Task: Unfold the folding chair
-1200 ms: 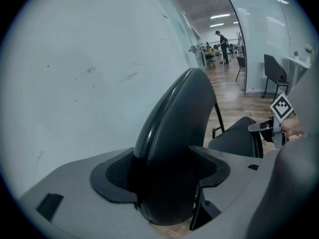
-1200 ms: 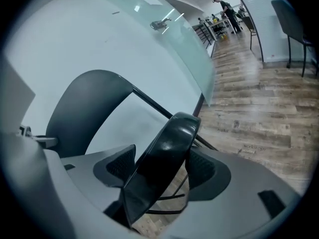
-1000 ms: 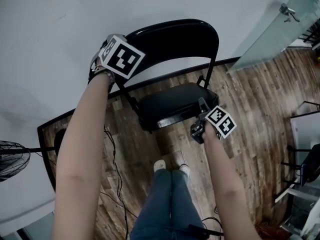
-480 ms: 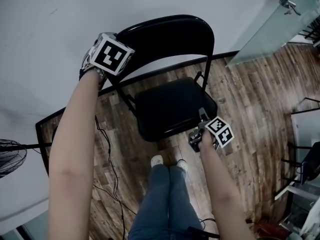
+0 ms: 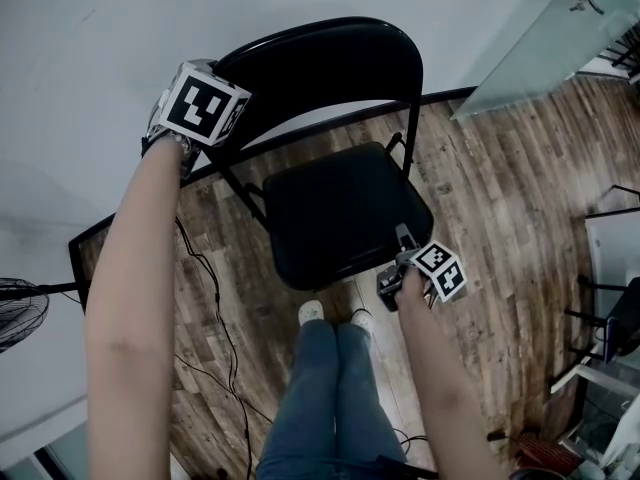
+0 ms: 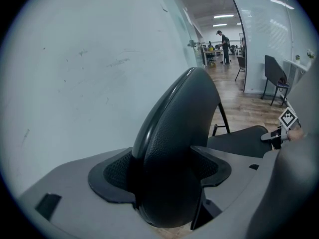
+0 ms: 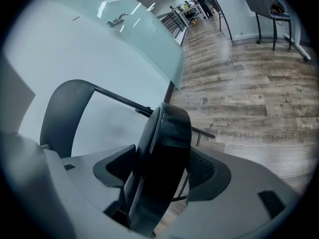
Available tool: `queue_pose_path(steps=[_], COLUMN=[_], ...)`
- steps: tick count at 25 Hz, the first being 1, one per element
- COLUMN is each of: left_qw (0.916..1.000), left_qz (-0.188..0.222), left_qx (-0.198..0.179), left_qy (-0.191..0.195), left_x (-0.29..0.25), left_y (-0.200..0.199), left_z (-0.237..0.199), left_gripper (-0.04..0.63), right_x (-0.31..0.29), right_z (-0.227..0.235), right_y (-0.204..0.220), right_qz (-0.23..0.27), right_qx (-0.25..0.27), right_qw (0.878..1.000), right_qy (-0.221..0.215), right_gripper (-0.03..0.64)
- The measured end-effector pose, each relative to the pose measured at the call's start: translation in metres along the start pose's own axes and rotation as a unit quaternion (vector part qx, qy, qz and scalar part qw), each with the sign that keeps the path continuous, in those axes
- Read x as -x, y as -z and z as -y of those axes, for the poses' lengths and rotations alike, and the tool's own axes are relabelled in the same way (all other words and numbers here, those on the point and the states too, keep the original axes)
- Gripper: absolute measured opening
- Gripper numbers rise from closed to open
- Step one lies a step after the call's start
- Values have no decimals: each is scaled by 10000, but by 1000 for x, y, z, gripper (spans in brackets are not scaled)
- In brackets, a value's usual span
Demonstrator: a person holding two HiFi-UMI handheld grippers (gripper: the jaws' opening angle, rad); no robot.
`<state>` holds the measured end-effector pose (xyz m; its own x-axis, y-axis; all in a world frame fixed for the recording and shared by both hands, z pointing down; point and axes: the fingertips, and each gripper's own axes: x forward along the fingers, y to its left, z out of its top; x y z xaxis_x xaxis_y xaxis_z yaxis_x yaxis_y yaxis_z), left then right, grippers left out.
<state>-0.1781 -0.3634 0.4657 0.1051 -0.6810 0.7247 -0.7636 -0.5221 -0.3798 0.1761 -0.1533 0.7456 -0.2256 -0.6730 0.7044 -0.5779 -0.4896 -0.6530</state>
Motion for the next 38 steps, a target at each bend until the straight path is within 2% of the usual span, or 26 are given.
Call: queue_pose_path(steps=[6, 13, 27, 38], left_qw=[10000, 9999, 9994, 9983], left_qz=[-60, -113, -167, -327], left_qx=[47, 105, 197, 301], left_qy=[36, 76, 215, 382], left_x=[-6, -17, -42, -61], left_y=[9, 20, 38, 56], left_z=[8, 19, 34, 52], left_gripper=[337, 342, 347, 351], right_x=[-3, -11, -28, -47], right_z=[31, 68, 132, 179], right_y=[11, 25, 45, 66], right_qz=[-153, -409, -525, -946], right_qx=[-180, -430, -799, -792], right_qw=[9997, 9981, 9954, 9915], right_qy=[110, 134, 70, 418], right_gripper=[312, 359, 393, 480])
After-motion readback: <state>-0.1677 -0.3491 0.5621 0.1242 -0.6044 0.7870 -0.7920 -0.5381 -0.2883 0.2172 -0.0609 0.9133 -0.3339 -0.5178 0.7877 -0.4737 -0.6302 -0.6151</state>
